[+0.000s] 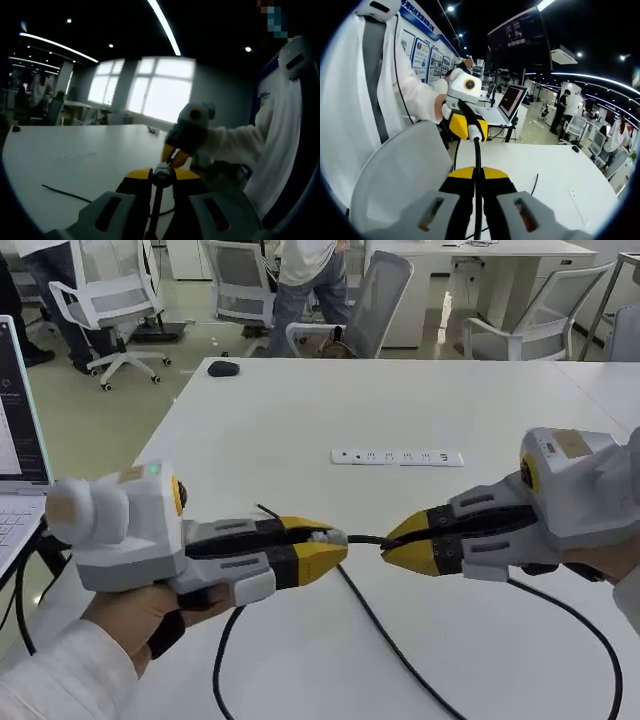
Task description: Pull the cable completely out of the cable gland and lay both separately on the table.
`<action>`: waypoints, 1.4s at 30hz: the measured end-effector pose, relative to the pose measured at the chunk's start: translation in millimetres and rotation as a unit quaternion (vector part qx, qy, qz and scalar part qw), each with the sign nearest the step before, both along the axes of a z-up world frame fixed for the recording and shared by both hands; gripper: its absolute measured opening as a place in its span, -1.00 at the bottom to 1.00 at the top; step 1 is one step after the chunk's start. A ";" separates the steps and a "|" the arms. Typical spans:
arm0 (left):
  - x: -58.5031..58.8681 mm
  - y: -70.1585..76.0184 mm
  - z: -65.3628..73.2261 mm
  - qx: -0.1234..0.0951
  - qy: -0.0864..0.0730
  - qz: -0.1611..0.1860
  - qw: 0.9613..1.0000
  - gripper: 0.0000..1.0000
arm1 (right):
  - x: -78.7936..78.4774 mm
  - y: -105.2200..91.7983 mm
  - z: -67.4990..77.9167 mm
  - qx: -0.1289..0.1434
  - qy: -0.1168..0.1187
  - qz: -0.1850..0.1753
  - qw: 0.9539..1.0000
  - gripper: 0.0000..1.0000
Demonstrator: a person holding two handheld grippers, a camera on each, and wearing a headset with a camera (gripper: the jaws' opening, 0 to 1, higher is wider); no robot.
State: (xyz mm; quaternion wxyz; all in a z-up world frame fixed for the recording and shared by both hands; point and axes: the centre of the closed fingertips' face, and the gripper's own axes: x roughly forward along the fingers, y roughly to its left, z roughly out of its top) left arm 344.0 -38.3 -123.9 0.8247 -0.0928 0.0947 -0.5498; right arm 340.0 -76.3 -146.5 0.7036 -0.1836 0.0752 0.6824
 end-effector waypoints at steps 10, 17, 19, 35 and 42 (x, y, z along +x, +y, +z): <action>2.9 5.9 0.8 -0.004 0.001 0.012 1.000 -0.67 | 6.4 -24.9 -8.3 -0.007 0.009 -0.031 0.999 -0.95; 5.5 13.5 2.2 -0.009 0.002 0.023 1.000 -0.67 | 11.8 -41.6 -16.4 -0.013 0.019 -0.053 0.998 -0.95; 5.7 15.7 2.3 -0.010 0.002 0.026 1.000 -0.67 | 13.0 -46.5 -18.4 -0.014 0.022 -0.061 0.998 -0.95; 5.3 19.0 6.7 -0.018 -0.003 0.035 0.999 -0.68 | 14.5 -58.7 -27.5 -0.013 0.038 -0.086 0.995 -0.94; 3.5 17.4 6.5 -0.015 -0.005 0.035 0.999 -0.68 | 17.7 -61.2 -28.9 -0.016 0.042 -0.095 0.994 -0.90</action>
